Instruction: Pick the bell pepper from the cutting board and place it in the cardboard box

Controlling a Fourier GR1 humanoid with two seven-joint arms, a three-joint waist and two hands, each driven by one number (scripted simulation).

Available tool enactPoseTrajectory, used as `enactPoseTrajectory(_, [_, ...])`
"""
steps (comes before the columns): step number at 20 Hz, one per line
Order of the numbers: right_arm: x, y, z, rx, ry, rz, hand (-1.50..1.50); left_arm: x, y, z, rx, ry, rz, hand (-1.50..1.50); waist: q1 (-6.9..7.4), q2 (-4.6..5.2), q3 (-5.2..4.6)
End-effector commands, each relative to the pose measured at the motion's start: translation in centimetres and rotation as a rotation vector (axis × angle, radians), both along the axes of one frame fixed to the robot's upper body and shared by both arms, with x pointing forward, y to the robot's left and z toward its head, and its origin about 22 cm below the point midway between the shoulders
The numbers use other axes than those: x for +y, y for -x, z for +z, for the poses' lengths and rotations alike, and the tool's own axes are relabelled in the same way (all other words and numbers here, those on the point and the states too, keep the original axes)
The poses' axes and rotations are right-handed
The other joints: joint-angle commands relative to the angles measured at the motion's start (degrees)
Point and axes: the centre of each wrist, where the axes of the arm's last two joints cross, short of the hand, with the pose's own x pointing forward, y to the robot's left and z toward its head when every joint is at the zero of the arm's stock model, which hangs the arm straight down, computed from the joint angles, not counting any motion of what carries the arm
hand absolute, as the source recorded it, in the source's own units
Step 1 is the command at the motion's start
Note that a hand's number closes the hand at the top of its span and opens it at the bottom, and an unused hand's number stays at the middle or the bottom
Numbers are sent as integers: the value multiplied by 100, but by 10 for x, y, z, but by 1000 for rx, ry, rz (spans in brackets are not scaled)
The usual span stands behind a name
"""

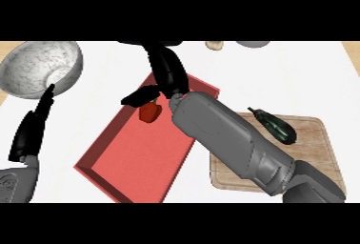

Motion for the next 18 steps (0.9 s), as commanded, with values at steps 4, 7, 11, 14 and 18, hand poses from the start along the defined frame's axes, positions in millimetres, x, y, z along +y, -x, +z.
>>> enactPoseTrajectory(4, [-18,-23,17,-7,-201,12,-150,22,16,0,4,-3,55,0,-275,-63,3])
enactPoseTrajectory(7, [-73,-38,7,15,-235,-34,-150,36,16,13,9,-14,65,0,-375,-89,6])
enactPoseTrajectory(11, [-133,-51,9,32,-206,-73,-150,34,25,-2,8,-4,70,0,-433,-110,3])
enactPoseTrajectory(14, [-177,-52,-5,53,-188,-76,-150,21,26,-5,26,4,75,0,-438,-108,4])
enactPoseTrajectory(18, [-226,-46,-6,21,-181,-71,-150,29,18,6,30,4,73,0,-475,-115,4])
